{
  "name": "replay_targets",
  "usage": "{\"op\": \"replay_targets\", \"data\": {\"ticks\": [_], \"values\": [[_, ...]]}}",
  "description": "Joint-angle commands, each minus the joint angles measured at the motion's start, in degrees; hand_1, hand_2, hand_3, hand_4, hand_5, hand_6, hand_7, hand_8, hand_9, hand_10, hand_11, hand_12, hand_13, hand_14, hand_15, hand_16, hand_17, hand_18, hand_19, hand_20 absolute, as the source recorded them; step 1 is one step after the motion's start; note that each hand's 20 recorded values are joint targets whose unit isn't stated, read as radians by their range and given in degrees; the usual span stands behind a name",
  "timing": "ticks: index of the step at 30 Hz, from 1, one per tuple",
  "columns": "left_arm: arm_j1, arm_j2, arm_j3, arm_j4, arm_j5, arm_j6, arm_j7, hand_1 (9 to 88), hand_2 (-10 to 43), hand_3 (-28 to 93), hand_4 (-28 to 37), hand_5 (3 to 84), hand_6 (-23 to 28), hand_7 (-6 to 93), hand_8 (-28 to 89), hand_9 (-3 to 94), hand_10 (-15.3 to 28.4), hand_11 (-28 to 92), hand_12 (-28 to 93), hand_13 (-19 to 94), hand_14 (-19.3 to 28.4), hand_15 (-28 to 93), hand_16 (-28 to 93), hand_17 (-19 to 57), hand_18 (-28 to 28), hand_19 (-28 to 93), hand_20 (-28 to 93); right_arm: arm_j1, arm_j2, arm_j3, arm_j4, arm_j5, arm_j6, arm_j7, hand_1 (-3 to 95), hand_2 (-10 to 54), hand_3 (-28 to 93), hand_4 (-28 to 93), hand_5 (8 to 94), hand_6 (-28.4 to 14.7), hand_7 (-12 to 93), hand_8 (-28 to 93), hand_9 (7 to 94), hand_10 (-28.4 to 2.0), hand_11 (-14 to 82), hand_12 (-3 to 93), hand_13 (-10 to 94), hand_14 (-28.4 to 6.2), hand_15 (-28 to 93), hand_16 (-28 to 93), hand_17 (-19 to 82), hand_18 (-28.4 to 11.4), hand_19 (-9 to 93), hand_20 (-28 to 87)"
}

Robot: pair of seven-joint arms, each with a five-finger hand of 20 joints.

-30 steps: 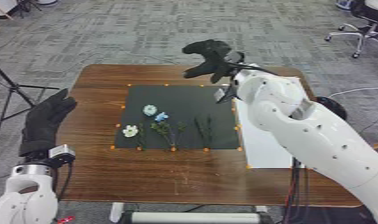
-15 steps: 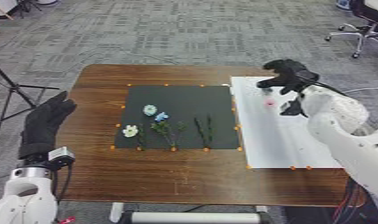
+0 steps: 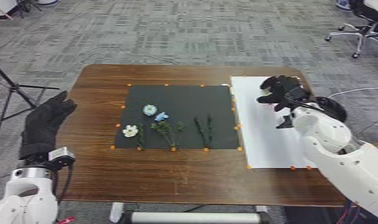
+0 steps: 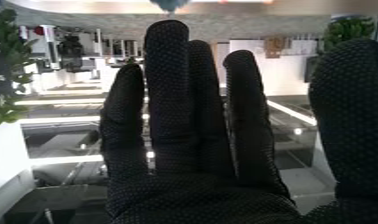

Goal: Arrange flowers

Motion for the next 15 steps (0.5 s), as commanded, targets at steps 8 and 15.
{"op": "replay_targets", "data": {"ticks": [8, 15], "values": [[0.4, -0.89, 0.47, -0.41, 0.16, -0.3, 0.07, 17.0, -3.5, 72, -28.3, 44.9, 0.5, 12.2, -7, 44.8, 13.0, 17, 13, 36, 17.2, 18, 3, 2.3, 13.3, 8, 17, -2.3, -2.6, 2.1, 5.3, -6.4, -1.3, -0.3, 36.5, -9.5, 71, -22, 55.7, -0.2, 19, -9, 61.7, -13.3, 15.4, 18.8, 61, -12.6, 43, 30, 27, -21.3, 63, 53], [0.5, -1.12, 0.43, -0.4, 0.09, -0.5, 0.08, 16.8, -3.6, 73, -28.3, 44.7, 0.4, 12.1, -7, 44.8, 13.0, 17, 13, 36, 17.1, 18, 3, 2.3, 13.3, 8, 17, -3.3, -3.1, 1.6, 6.4, -7.5, -0.9, 0.3, 44.9, -9.5, 70, -23, 62.1, 1.9, 22, -8, 69.6, -12.3, 18.4, 18.6, 66, -11.0, 44, 30, 29, -20.4, 66, 54]]}}
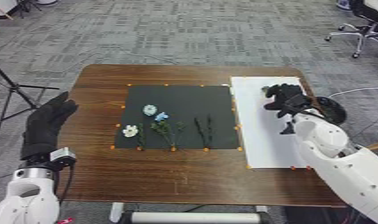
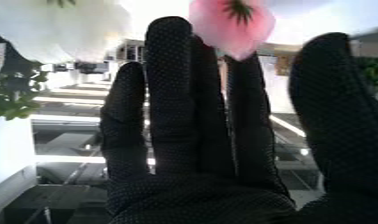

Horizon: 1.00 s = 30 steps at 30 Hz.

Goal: Arrange flowers

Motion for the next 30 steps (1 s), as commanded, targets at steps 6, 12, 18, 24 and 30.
{"op": "replay_targets", "data": {"ticks": [6, 12, 18, 24, 30], "values": [[0.6, -0.77, 0.14, -0.6, 0.14, -0.61, -0.03, 16.9, -3.5, 72, -28.3, 44.6, 0.5, 12.0, -7, 44.7, 12.9, 17, 13, 35, 17.0, 17, 3, 2.3, 13.3, 8, 17, -0.3, 0.8, -2.8, 1.2, -2.4, 4.8, -0.5, 57.6, -9.5, 58, -22, 77.1, 3.5, 23, 5, 84.8, -9.8, 10.5, 30.3, 72, -9.5, 50, 34, 34, -21.0, 70, 58], [0.7, 0.12, -0.41, -0.74, 0.03, -0.54, -0.69, 16.9, -3.5, 72, -28.3, 44.5, 0.6, 11.9, -7, 44.7, 12.9, 17, 13, 36, 17.0, 17, 3, 2.3, 13.3, 8, 17, 3.7, 4.2, -5.8, -6.7, 4.0, 10.6, 1.9, 58.9, -9.5, 58, -22, 80.3, 3.4, 22, 5, 88.0, -10.0, 8.9, 32.0, 73, -9.5, 52, 36, 34, -21.4, 71, 59], [0.6, 0.46, -0.44, -0.71, 0.09, -1.08, -1.3, 16.8, -3.5, 73, -28.3, 44.5, 0.7, 11.7, -7, 44.7, 12.9, 17, 12, 36, 17.1, 17, 3, 2.3, 13.3, 8, 17, 11.1, 5.1, -14.1, -14.7, 11.2, 7.3, 1.4, 58.7, -9.5, 59, -22, 80.9, 3.3, 22, 5, 88.4, -10.1, 8.3, 32.5, 73, -9.7, 52, 37, 34, -21.4, 71, 59], [0.7, 0.62, -0.67, -0.65, 0.22, -1.33, -1.52, 16.8, -3.5, 72, -28.3, 44.4, 0.7, 11.5, -7, 44.7, 12.9, 17, 12, 35, 17.1, 17, 3, 2.2, 13.3, 8, 17, 19.1, -0.1, -24.9, -16.3, 15.3, 3.5, 0.1, 58.6, -9.5, 59, -21, 81.2, 3.1, 21, 6, 88.5, -10.2, 7.9, 32.7, 73, -9.8, 52, 37, 34, -21.5, 71, 59], [0.3, 0.02, -0.58, -0.39, 0.35, -2.83, -3.01, 16.9, -3.3, 72, -28.3, 44.5, 0.8, 11.5, -7, 44.7, 13.0, 17, 13, 36, 17.0, 17, 3, 2.2, 13.3, 8, 17, 18.2, -12.2, -26.6, -11.2, 12.5, 1.6, 0.7, 58.7, -9.5, 59, -21, 81.3, 3.2, 21, 6, 88.5, -10.2, 7.8, 32.5, 73, -9.8, 52, 37, 34, -21.3, 71, 59]]}}
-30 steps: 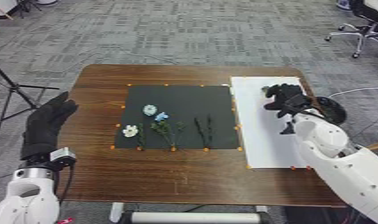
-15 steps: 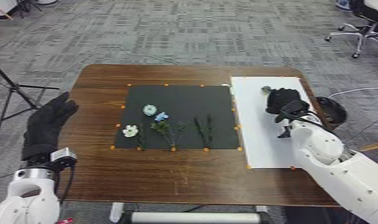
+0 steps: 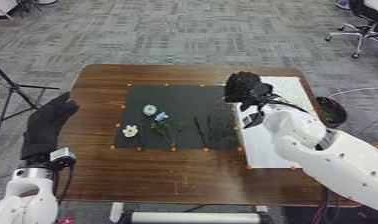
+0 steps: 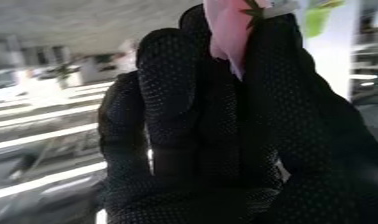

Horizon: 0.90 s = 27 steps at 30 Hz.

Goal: Arrange flowers

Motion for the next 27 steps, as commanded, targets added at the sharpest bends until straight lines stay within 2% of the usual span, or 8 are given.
{"op": "replay_targets", "data": {"ticks": [1, 3, 4, 9, 12, 15, 27], "values": [[-0.3, -0.44, -0.2, 0.05, 0.7, -2.92, -2.16, 16.9, -3.3, 72, -28.3, 44.4, 0.8, 11.5, -7, 44.7, 13.0, 17, 13, 35, 17.1, 17, 3, 2.2, 13.3, 8, 17, -0.3, -16.8, -2.2, 4.6, -4.3, -1.6, -0.8, 58.7, -9.5, 59, -21, 81.3, 3.2, 21, 6, 88.5, -10.1, 7.8, 32.5, 73, -9.8, 52, 37, 34, -21.3, 71, 59], [-0.3, -0.37, -0.35, 0.06, 0.97, -3.91, -2.46, 16.8, -3.2, 72, -28.3, 44.4, 0.8, 11.4, -7, 44.7, 13.0, 17, 13, 35, 17.2, 17, 3, 2.1, 13.3, 8, 17, -0.1, -19.1, -2.8, 5.9, -5.3, -3.4, -1.4, 58.7, -9.5, 58, -21, 81.4, 3.2, 20, 6, 88.5, -10.1, 7.8, 32.4, 73, -9.8, 52, 37, 34, -21.3, 71, 59], [-0.7, -0.28, -0.15, 0.31, 0.95, -3.93, -2.37, 16.8, -3.1, 72, -28.3, 44.4, 0.8, 11.3, -7, 44.7, 13.1, 17, 13, 35, 17.2, 17, 3, 2.1, 13.3, 8, 17, -0.1, -20.0, -2.7, 6.4, -5.6, -4.0, -1.6, 58.8, -9.5, 58, -21, 81.4, 3.2, 20, 6, 88.6, -10.1, 7.8, 32.4, 73, -9.8, 52, 37, 34, -21.3, 71, 59], [-0.6, -0.64, -0.4, 0.23, 0.91, -3.71, -2.5, 16.8, -2.8, 72, -28.3, 44.5, 1.0, 11.2, -7, 44.7, 13.0, 17, 13, 35, 17.3, 17, 3, 2.1, 13.4, 8, 17, -0.9, -24.1, -2.2, 8.4, -6.9, -5.0, -1.9, 58.6, -9.5, 58, -21, 81.4, 3.3, 20, 6, 88.6, -10.0, 7.8, 32.1, 73, -9.8, 52, 37, 34, -21.3, 71, 59], [-0.5, -0.76, -0.55, 0.24, 1.05, -4.2, -2.62, 16.7, -2.8, 72, -28.3, 44.5, 1.0, 11.2, -7, 44.7, 13.1, 17, 13, 35, 17.2, 17, 3, 2.0, 13.4, 8, 17, -1.0, -24.6, -2.8, 8.6, -7.2, -5.7, -1.8, 58.5, -9.5, 58, -21, 81.3, 3.3, 20, 6, 88.6, -10.0, 7.9, 32.2, 73, -9.8, 52, 37, 34, -21.2, 71, 59], [-0.3, -0.79, -0.74, 0.17, 0.91, -3.87, -2.47, 16.7, -2.9, 72, -28.3, 44.5, 1.0, 11.2, -7, 44.7, 13.1, 17, 13, 35, 17.2, 17, 3, 2.0, 13.4, 8, 17, -1.2, -25.1, -3.0, 9.0, -7.6, -6.4, -2.2, 58.5, -9.5, 58, -21, 81.4, 3.3, 20, 6, 88.6, -10.0, 7.9, 32.2, 73, -9.8, 52, 37, 34, -21.3, 71, 59], [-0.5, -1.12, -0.5, 0.37, 0.94, -4.05, -2.48, 16.7, -2.8, 72, -28.3, 44.7, 1.1, 11.1, -7, 44.8, 13.2, 17, 13, 35, 17.4, 17, 3, 1.9, 13.5, 8, 17, -1.7, -25.4, -2.9, 11.0, -10.5, -7.7, -3.0, 58.5, -9.5, 58, -21, 81.1, 3.5, 20, 6, 88.0, -9.7, 7.9, 32.0, 72, -9.5, 51, 37, 34, -21.1, 71, 59]]}}
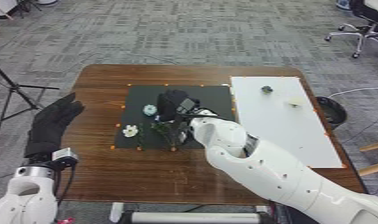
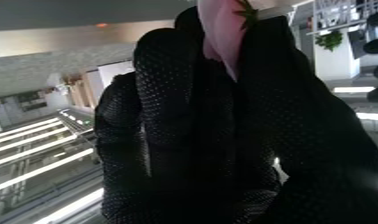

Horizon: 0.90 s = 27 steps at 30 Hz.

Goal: Arrange flowers

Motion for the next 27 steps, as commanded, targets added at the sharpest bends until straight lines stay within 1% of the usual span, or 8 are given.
{"op": "replay_targets", "data": {"ticks": [1, 2, 6, 9, 19, 21, 23, 27], "values": [[-0.2, -0.52, 0.24, 0.42, 0.22, -0.66, -0.25, 16.7, -2.8, 72, -28.3, 44.7, 1.1, 11.1, -7, 44.7, 13.2, 17, 13, 35, 17.4, 17, 3, 1.9, 13.5, 8, 17, -0.2, -0.3, 0.2, 1.9, -2.5, -0.3, -0.4, 58.5, -9.5, 58, -21, 81.0, 3.5, 20, 6, 88.0, -9.7, 7.8, 32.0, 72, -9.5, 51, 37, 34, -21.1, 71, 59], [0.0, -0.7, 0.09, 0.23, 0.22, -0.62, -0.21, 16.7, -2.8, 72, -28.3, 44.7, 1.1, 11.1, -7, 44.7, 13.2, 17, 13, 35, 17.4, 17, 3, 1.9, 13.5, 8, 17, -0.4, -0.4, 0.3, 2.0, -2.7, -0.4, -0.4, 58.6, -9.5, 58, -21, 81.0, 3.5, 20, 6, 87.9, -9.7, 7.8, 32.1, 72, -9.5, 51, 37, 34, -21.1, 71, 59], [-0.4, -0.56, 0.3, 0.46, 0.27, -0.89, -0.24, 16.6, -2.8, 72, -28.3, 44.8, 1.2, 11.1, -7, 44.7, 13.2, 17, 13, 35, 17.4, 17, 3, 1.9, 13.5, 8, 17, -0.8, -0.9, 0.5, 3.0, -3.9, -0.5, -0.4, 58.6, -9.5, 58, -21, 80.6, 3.5, 21, 6, 87.4, -9.7, 7.4, 32.1, 71, -9.5, 51, 37, 33, -21.1, 71, 59], [-0.3, -0.68, 0.26, 0.46, 0.32, -0.99, -0.24, 16.7, -2.8, 72, -28.3, 44.8, 1.2, 11.0, -7, 44.7, 13.2, 17, 13, 35, 17.4, 17, 3, 1.9, 13.5, 8, 17, -0.8, -1.2, 0.3, 3.7, -4.9, -0.5, -0.5, 58.7, -9.5, 58, -21, 80.4, 3.4, 21, 6, 86.9, -9.7, 7.2, 32.2, 71, -9.5, 51, 37, 33, -21.0, 71, 59], [-0.9, -0.66, 0.72, 0.74, 0.31, -1.26, -0.26, 16.8, -2.7, 72, -28.3, 44.7, 1.2, 11.0, -7, 44.7, 13.1, 17, 13, 35, 17.4, 17, 3, 1.8, 13.5, 9, 17, 0.7, -2.0, -0.4, 6.1, -7.3, 3.1, -1.0, 58.6, -9.5, 58, -21, 80.1, 3.5, 21, 5, 86.7, -9.7, 7.3, 31.8, 71, -9.5, 51, 38, 33, -21.0, 71, 59], [-1.0, -0.67, 0.81, 0.82, 0.4, -1.36, -0.26, 16.8, -2.7, 72, -28.3, 44.7, 1.2, 11.0, -7, 44.7, 13.1, 17, 13, 35, 17.4, 17, 3, 1.8, 13.5, 9, 17, 0.8, -2.1, 0.0, 6.5, -7.5, 2.9, -1.0, 58.7, -9.5, 58, -21, 80.1, 3.5, 21, 5, 86.7, -9.8, 7.2, 31.5, 71, -9.4, 51, 38, 33, -21.0, 71, 59], [-0.9, -0.76, 0.71, 0.79, 0.29, -1.44, -0.21, 16.9, -2.6, 72, -28.3, 44.7, 1.2, 10.9, -7, 44.7, 13.2, 17, 13, 35, 17.4, 17, 3, 1.8, 13.5, 9, 17, 1.0, -1.9, -0.3, 6.6, -7.4, 3.6, -0.5, 58.7, -9.5, 58, -21, 80.0, 3.5, 22, 5, 86.3, -9.7, 7.1, 31.4, 71, -9.4, 51, 38, 33, -20.9, 71, 59], [-0.6, -0.7, 0.57, 0.68, 0.31, -1.38, -0.3, 17.4, -2.0, 72, -28.3, 44.7, 1.2, 11.0, -7, 44.8, 13.1, 17, 13, 35, 17.4, 17, 3, 1.9, 13.5, 9, 17, 1.2, -1.5, -0.5, 6.4, -7.2, 2.9, -0.2, 58.4, -9.5, 58, -21, 79.2, 3.5, 22, 5, 84.5, -9.4, 6.2, 31.0, 71, -9.2, 51, 38, 33, -20.9, 71, 59]]}}
